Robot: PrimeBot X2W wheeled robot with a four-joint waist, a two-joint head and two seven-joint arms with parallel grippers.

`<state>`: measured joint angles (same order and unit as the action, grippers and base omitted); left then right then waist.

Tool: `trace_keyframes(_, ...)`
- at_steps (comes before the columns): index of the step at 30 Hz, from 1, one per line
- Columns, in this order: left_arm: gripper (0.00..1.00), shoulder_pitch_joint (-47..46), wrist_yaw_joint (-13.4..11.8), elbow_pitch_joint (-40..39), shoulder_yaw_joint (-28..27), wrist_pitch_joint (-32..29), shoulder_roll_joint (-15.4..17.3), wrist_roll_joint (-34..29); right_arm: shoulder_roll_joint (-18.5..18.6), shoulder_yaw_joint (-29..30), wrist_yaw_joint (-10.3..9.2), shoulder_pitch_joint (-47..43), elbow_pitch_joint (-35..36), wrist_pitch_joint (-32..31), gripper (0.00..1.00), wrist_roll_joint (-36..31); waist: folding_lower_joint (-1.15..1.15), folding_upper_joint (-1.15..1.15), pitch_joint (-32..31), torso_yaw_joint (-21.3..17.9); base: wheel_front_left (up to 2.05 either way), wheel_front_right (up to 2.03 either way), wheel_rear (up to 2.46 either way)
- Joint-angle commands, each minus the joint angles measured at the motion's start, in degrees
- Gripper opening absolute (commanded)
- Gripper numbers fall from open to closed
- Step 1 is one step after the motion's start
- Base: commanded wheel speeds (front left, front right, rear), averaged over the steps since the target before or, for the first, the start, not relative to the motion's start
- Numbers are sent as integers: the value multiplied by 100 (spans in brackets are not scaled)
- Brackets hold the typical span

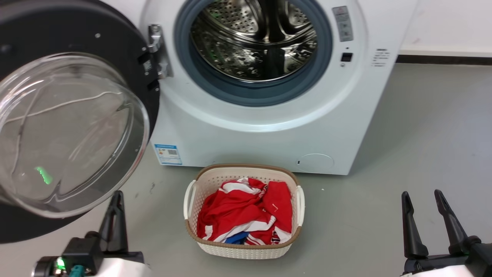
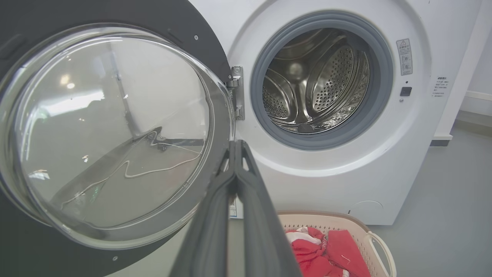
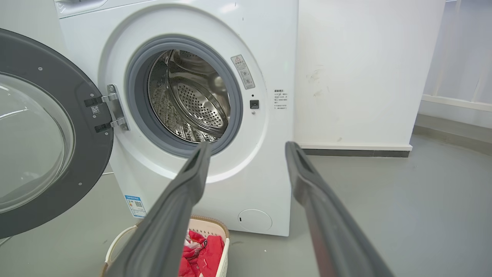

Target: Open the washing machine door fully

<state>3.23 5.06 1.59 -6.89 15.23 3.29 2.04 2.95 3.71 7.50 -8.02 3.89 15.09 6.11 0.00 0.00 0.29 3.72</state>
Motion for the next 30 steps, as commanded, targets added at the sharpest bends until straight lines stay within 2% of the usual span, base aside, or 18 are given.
trace_keyframes(1,0,108,-60,-41,83,-15,-19,56,-15,0,-2,-75,28,11,100,59,0,0,-22,-116,0,0,0)
trace_keyframes(3,0,169,-122,-75,180,-15,-22,115,-15,-10,-2,-128,31,11,100,74,0,0,-33,-187,0,0,0)
trace_keyframes(4,16,196,-142,-88,220,-15,-25,129,-15,-5,-2,-151,30,11,100,88,0,0,-39,-210,0,0,0)
trace_keyframes(5,41,223,-160,-82,273,-15,-30,127,-15,-3,-2,-169,28,11,100,97,0,0,-46,-236,0,0,0)
trace_keyframes(6,58,235,-180,-75,331,-15,-33,128,-15,-6,-2,-175,27,11,100,90,0,0,-51,-254,0,0,0)
trace_keyframes(7,100,228,-214,-65,371,-15,-35,127,-15,-16,-2,-175,28,11,100,96,0,0,-55,-273,0,0,0)
trace_keyframes(19,100,254,-460,56,591,-15,-43,195,-15,-72,-2,-199,-62,11,100,192,0,0,-86,-382,0,0,0)
trace_keyframes(30,100,180,-545,137,657,-15,-44,127,-15,-80,-2,-212,-142,11,100,238,0,0,-90,-364,0,0,0)
